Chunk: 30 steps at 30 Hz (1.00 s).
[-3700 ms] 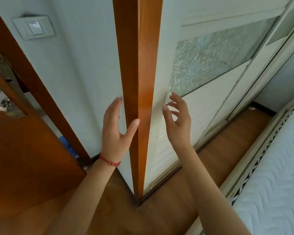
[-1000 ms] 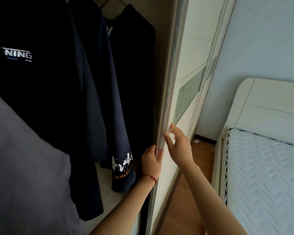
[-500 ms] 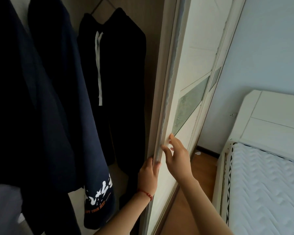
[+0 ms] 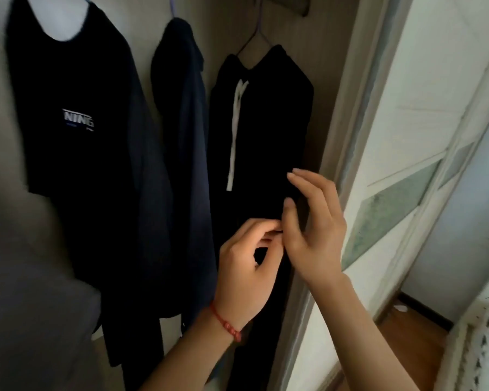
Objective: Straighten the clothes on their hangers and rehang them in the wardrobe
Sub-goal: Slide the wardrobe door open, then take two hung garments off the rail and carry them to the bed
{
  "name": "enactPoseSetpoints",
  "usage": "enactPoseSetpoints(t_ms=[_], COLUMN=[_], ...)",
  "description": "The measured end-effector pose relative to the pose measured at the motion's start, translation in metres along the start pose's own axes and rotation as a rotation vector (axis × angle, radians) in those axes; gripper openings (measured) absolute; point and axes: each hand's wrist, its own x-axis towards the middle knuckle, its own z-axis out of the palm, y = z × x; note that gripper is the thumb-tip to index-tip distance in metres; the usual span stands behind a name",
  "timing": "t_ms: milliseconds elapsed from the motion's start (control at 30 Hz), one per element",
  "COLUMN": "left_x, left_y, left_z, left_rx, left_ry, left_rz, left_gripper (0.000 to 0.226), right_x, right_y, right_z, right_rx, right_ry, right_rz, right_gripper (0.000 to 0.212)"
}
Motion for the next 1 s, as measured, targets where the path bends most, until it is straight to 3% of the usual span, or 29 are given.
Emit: enactPoseSetpoints(t_ms=[233, 300, 400, 500, 633, 733, 1000], left_x=[0.072, 0.101, 0.145, 0.184, 0.217, 0.235, 0.267], left_y=[0.031, 0.025, 0.018, 0.013, 0.017, 0.023, 0.036], left_z=[-0.097, -0.122, -0.148, -0.164, -0.171, -0.175, -0.185], left_rx=[0.396, 0.462, 0.474, 0.446, 0.332, 0.206, -0.035], left_ry=[0.425, 0.523, 0.598, 0.600, 0.523, 0.509, 0.457], left_rz=[0.315, 0.289, 0.101, -0.124, -0.271, -0.355, -0.455], left_gripper=[0.017, 0.020, 0.029, 0.035, 0.025, 0.038, 0.024], right_x=[0.088, 0.109, 0.140, 0.167, 0.193, 0.204, 0.225], right_y=[-0.016, -0.019, -0.021, -0.029, -0.042, -0.051, -0.074], right_z=[0.052, 0.068, 0.091, 0.106, 0.119, 0.119, 0.118], right_rx=[0.304, 0.360, 0.416, 0.424, 0.368, 0.418, 0.201], right_ry=[-0.229, -0.288, -0.351, -0.392, -0.516, -0.623, -0.709], right_rz=[0.384, 0.476, 0.581, 0.640, 0.673, 0.755, 0.577], right_gripper=[0.026, 0.026, 0.030, 0.049, 0.046, 0.053, 0.021])
